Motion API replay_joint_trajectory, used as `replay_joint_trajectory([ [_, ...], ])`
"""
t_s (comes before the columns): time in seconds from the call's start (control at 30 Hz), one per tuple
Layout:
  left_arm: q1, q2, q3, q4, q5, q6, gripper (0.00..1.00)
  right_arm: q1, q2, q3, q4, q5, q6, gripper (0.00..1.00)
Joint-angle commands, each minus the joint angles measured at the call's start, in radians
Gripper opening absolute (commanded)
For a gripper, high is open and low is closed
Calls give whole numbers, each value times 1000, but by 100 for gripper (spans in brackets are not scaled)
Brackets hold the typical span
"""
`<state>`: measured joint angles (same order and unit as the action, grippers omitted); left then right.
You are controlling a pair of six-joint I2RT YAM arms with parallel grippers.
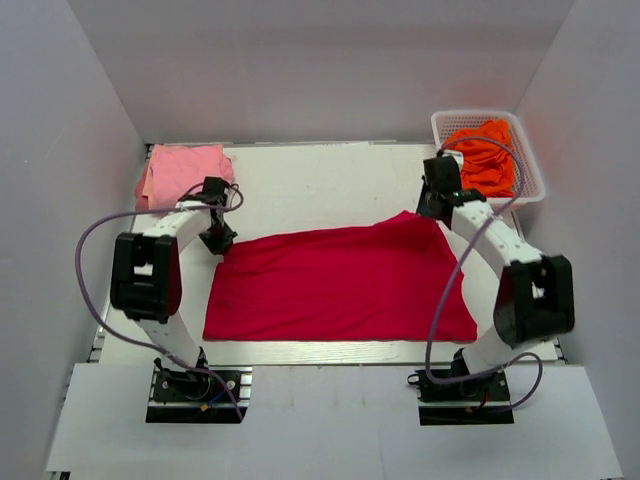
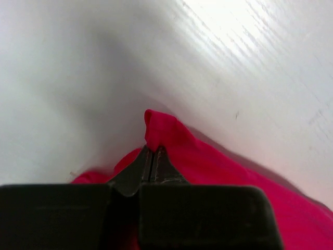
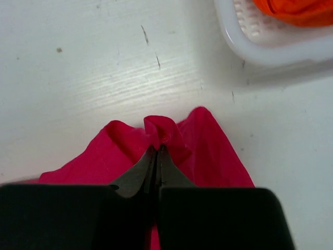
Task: Fold and stack the t-shirts
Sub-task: Grap the side of the flattened tshirt furthest away from the robot with both arms, then fold the other side of the tshirt into a rectangle
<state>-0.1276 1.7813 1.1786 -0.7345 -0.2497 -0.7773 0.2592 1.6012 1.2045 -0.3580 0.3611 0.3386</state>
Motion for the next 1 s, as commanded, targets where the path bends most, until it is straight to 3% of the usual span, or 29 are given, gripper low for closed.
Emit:
replay_joint_trajectory([
  [0.0, -12, -157, -62, 46, 10, -19, 0, 3, -108, -86, 14, 7, 27, 0],
  [0.2, -12, -351, -175, 180, 69, 32, 0, 2, -354, -220, -18, 29, 36, 0],
  [0.33, -12, -450, -217, 311, 75, 139, 0, -3, -415, -281, 11, 19, 27, 0],
  [0.47, -12, -402, -114, 233, -19, 142, 0, 2, -370, -257, 19, 30, 39, 0],
  [0.6, -12, -327, -77, 204, 21, 142, 0, 2, -342, -209, 17, 42, 40, 0],
  [0.97, -12, -474, -273, 185, 18, 40, 0, 0, -449, -284, -59, 18, 85, 0],
])
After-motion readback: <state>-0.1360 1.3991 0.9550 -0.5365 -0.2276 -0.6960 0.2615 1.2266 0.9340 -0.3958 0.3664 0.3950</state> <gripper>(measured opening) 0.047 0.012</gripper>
